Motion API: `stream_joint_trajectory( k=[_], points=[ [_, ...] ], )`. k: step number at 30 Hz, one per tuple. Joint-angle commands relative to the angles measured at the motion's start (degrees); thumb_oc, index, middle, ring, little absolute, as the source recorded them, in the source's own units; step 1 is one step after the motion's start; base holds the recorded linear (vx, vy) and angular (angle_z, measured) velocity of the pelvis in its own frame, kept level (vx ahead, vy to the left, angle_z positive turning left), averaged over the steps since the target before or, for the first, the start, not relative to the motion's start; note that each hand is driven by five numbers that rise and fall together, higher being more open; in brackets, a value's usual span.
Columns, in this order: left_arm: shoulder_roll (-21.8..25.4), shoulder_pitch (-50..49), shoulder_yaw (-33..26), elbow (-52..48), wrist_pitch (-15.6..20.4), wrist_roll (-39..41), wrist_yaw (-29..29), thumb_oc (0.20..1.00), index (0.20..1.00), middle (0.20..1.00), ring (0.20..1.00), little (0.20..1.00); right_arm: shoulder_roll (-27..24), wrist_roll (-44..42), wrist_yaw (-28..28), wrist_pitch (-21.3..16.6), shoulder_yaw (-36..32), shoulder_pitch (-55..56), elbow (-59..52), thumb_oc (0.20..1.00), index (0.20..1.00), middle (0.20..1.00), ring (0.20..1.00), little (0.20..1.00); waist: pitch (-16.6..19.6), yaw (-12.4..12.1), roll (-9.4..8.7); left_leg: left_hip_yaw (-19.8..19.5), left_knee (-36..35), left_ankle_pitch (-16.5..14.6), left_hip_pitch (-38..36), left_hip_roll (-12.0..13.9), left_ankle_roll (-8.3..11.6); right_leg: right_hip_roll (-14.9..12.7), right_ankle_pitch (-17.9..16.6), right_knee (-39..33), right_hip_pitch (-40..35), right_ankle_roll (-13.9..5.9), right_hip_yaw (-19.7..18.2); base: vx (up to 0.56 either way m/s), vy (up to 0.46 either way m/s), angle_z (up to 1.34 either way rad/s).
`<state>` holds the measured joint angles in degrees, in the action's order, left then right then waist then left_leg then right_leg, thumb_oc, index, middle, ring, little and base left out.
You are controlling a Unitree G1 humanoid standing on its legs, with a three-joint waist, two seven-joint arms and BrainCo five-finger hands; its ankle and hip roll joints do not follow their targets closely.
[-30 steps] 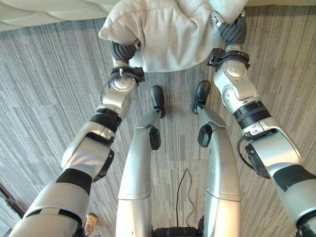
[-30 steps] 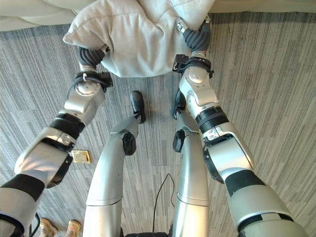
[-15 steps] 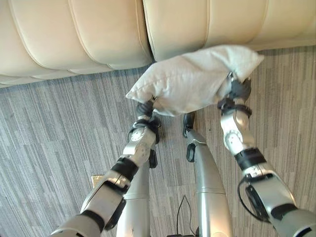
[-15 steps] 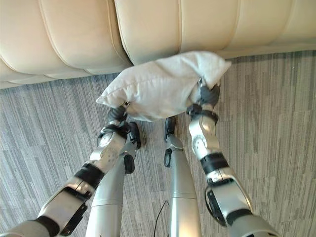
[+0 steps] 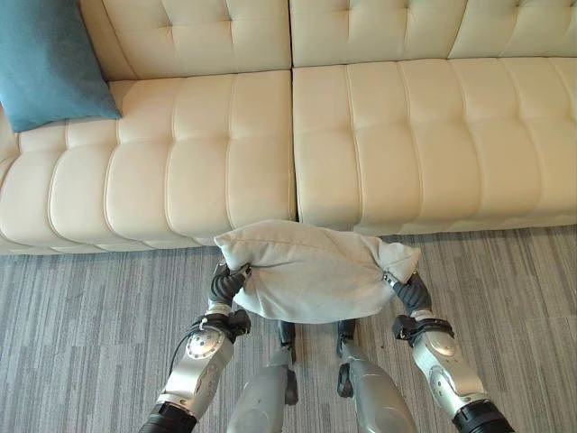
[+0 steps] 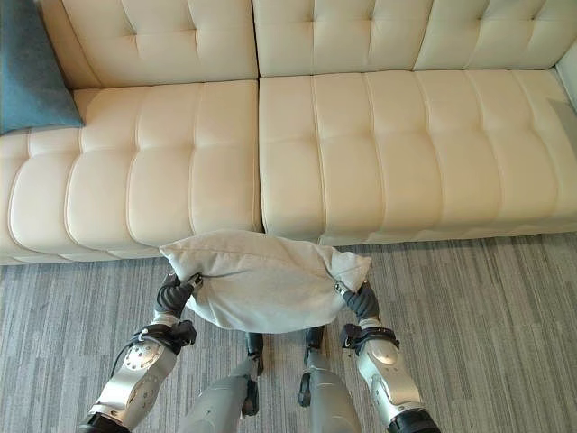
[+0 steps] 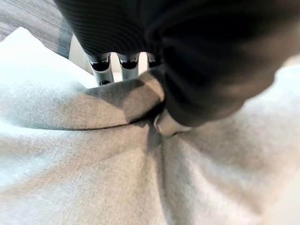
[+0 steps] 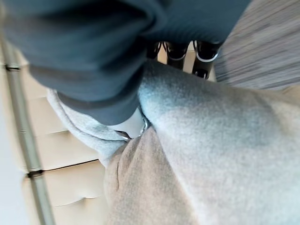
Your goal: Pick up all the scattered cushions and arrange them neatly on the sofa.
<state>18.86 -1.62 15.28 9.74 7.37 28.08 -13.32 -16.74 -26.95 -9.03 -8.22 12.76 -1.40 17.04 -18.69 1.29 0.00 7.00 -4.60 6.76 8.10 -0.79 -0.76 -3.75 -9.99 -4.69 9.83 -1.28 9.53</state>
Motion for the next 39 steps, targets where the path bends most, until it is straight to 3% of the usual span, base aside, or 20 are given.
stream_joint_trajectory(
  k=[1,10,18,25,26,27,29,30,31,33,34,36,37,39],
  points=[
    [0.18,-1.2,0.15,-3.32,2.54,-1.19,3.57,0.2,0.2,0.2,0.2,0.2,-0.51,1.31,3.39,-2.28,-1.24,2.12,-6.86,0.2,0.2,0.2,0.2,0.2,7.79,0.39,0.81,-1.48,-0.4,-2.73,-1.45,0.92,3.89,-0.44,11.04,4.08,-3.68,-4.89,0.81,0.06,-0.016,-0.06],
    [0.75,-6.48,-2.74,-13.41,2.1,0.3,2.05,0.2,0.2,0.2,0.2,0.2,-0.14,-0.08,4.24,-3.65,-2.25,6.7,-20.99,0.2,0.2,0.2,0.2,0.2,12.04,0.13,0.57,-0.26,-0.4,-5.72,-8.49,1.04,3.01,-0.23,12.06,1.61,-11.17,-5.31,0.44,0.05,-0.021,-0.04],
    [0.47,-9.77,-4.08,-16.74,2.01,1.15,2.08,0.2,0.2,0.2,0.2,0.2,-2.54,2.02,4.78,-3.11,-2.87,9.13,-24.14,0.2,0.2,0.2,0.2,0.2,10.53,-0.46,0.76,-1.01,0.29,-5.98,-12.2,2.13,2.59,0.42,16.53,7.25,-12.68,-3.53,0.07,0.01,-0.113,-0.07],
    [-0.16,-12.49,-4.57,-16.9,1.14,1.4,2.63,0.2,0.2,0.2,0.2,0.2,-5.39,3.12,5.28,-3.15,-3.29,10.13,-25.0,0.2,0.2,0.2,0.2,0.2,6.34,-1.99,-1.02,-4.96,13.76,-7.26,-5.98,3.38,3.18,2.05,18.84,9.18,-13.11,-0.87,1.47,-0.01,-0.203,0.13],
    [-0.19,-12.79,-4.75,-17.3,1.1,1.11,2.85,0.2,0.2,0.2,0.2,0.2,-5.89,3.6,5.34,-3.21,-3.51,10.34,-25.11,0.2,0.2,0.2,0.2,0.2,5.59,-2.34,-1.28,-5.57,17.08,-6.64,-4.5,3.3,3.25,2.29,19.19,9.32,-13.43,-0.41,1.6,0.03,-0.289,0.15],
    [-0.58,-13.49,-4.9,-17.18,1.11,0.82,3.07,0.2,0.2,0.2,0.2,0.2,-6.15,3.81,5.26,-3.24,-3.41,10.73,-24.52,0.2,0.2,0.2,0.2,0.2,4.23,-3.09,-1.45,-7.31,28.4,-5.24,1.07,3.15,3.01,3.02,19.98,9.73,-14.05,0.74,1.78,0.04,-0.269,0.2],
    [-0.27,-12.84,-4.66,-17.01,1.25,0.56,2.97,0.2,0.2,0.2,0.2,0.2,-6.51,3.87,5.07,-3.11,-3.26,10.59,-24.15,0.2,0.2,0.2,0.2,0.2,2.83,-3.98,-1.55,-9.26,35.49,-2.53,6.0,1.57,3.16,3.03,20.51,9.88,-14.14,1.16,2.53,0.03,-0.19,0.27],
    [-0.31,-12.59,-4.88,-16.73,1.19,0.09,2.68,0.2,0.2,0.2,0.2,0.2,-6.39,4.13,4.81,-2.97,-3.22,10.46,-23.66,0.2,0.2,0.2,0.2,0.2,2.85,-4.02,-1.5,-9.53,36.56,-2.75,8.04,1.11,3.19,3.08,21.02,9.91,-14.1,1.22,3.13,0.09,-0.108,0.03],
    [-0.21,-12.28,-4.99,-16.45,1.1,-0.49,2.61,0.2,0.2,0.2,0.2,0.2,-6.09,4.46,4.49,-2.72,-3.38,10.29,-23.14,0.2,0.2,0.2,0.2,0.2,3.25,-3.97,-1.53,-9.7,35.32,-3.37,9.24,0.54,3.1,2.98,21.23,9.77,-14.14,1.13,3.45,0.17,-0.066,-0.12],
    [-0.26,-12.0,-5.13,-16.14,1.05,-0.76,2.59,0.2,0.2,0.2,0.2,0.2,-5.61,4.57,4.06,-2.94,-3.27,9.52,-22.67,0.2,0.2,0.2,0.2,0.2,4.42,-4.01,-1.71,-7.18,25.32,-4.32,9.27,0.15,3.14,2.99,21.29,8.23,-15.36,0.62,3.83,0.25,-0.022,0.29],
    [-0.32,-11.83,-4.98,-16.33,1.07,-1.14,2.35,0.2,0.2,0.2,0.2,0.2,-5.4,4.96,3.56,-2.99,-2.9,8.95,-22.41,0.2,0.2,0.2,0.2,0.2,4.76,-4.22,-1.79,-6.27,19.25,-3.34,9.17,0.41,3.53,3.12,21.43,7.54,-15.84,0.43,4.01,0.28,0.008,0.83],
    [-0.17,-11.42,-4.75,-16.01,0.95,-2.27,2.18,0.2,0.2,0.2,0.2,0.2,-5.24,5.81,3.02,-3.01,-2.3,8.28,-21.81,0.2,0.2,0.2,0.2,0.2,5.66,-4.26,-1.15,-5.91,5.94,2.17,8.34,0.74,5.07,3.76,21.9,6.72,-16.52,0.0,4.54,0.32,0.058,0.54],
    [-0.13,-10.98,-4.92,-15.91,1.06,-3.01,1.91,0.2,0.2,0.2,0.2,0.2,-5.2,6.79,2.41,-2.91,-1.66,7.34,-21.09,0.2,0.2,0.2,0.2,0.2,6.05,-4.46,-0.99,-6.56,1.25,2.89,8.29,0.76,5.68,3.86,22.3,6.41,-17.38,-0.33,4.33,0.37,0.108,0.11],
    [-0.08,-10.57,-5.03,-15.7,1.08,-3.19,1.8,0.2,0.2,0.2,0.2,0.2,-5.18,7.24,2.05,-2.65,-1.41,6.5,-20.52,0.2,0.2,0.2,0.2,0.2,6.44,-4.1,-0.75,-6.55,-0.4,3.29,9.0,0.97,6.35,3.94,22.48,6.11,-18.33,-0.56,4.53,0.29,0.094,0.17]
  ],
)
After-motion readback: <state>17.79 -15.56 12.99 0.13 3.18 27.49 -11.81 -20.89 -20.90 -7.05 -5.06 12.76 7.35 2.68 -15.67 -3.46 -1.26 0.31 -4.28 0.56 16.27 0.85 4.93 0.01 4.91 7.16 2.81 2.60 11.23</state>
